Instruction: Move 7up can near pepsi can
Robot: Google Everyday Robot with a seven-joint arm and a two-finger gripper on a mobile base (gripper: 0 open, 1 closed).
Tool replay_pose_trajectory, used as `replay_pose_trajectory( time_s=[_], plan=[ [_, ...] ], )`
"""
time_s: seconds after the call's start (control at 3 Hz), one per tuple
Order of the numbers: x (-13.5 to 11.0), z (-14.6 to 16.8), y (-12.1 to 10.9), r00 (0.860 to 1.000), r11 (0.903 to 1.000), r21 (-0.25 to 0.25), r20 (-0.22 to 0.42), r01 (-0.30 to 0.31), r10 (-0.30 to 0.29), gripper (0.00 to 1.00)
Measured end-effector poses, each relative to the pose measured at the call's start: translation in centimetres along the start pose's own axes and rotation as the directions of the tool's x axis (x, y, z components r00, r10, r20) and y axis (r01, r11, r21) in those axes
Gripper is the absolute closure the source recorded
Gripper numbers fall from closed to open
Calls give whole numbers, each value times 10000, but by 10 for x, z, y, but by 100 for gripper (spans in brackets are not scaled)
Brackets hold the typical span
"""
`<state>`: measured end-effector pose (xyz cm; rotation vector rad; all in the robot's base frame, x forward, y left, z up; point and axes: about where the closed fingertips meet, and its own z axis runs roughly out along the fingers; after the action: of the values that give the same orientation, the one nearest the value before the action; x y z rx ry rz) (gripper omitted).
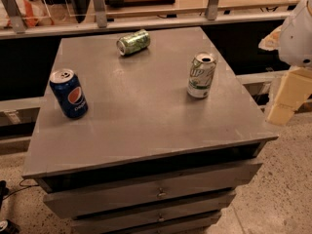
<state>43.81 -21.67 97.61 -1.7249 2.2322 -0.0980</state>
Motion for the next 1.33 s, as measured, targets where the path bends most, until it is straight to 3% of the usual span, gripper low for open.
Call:
replay_pose_trajectory(
  time_s=[0.33, 0.67, 1.0, 1.33],
  plan=[
    [0, 0, 0, 10000, 10000, 2, 1, 0, 0, 0],
    [6, 2, -6, 9955, 9976, 129, 665, -685, 675, 0],
    [21, 13, -9, 9595, 9760, 141, 1863, -2175, 2111, 0],
    [35, 31, -5, 8656, 9256, -17, 3535, -3786, 3547, 0]
  ],
)
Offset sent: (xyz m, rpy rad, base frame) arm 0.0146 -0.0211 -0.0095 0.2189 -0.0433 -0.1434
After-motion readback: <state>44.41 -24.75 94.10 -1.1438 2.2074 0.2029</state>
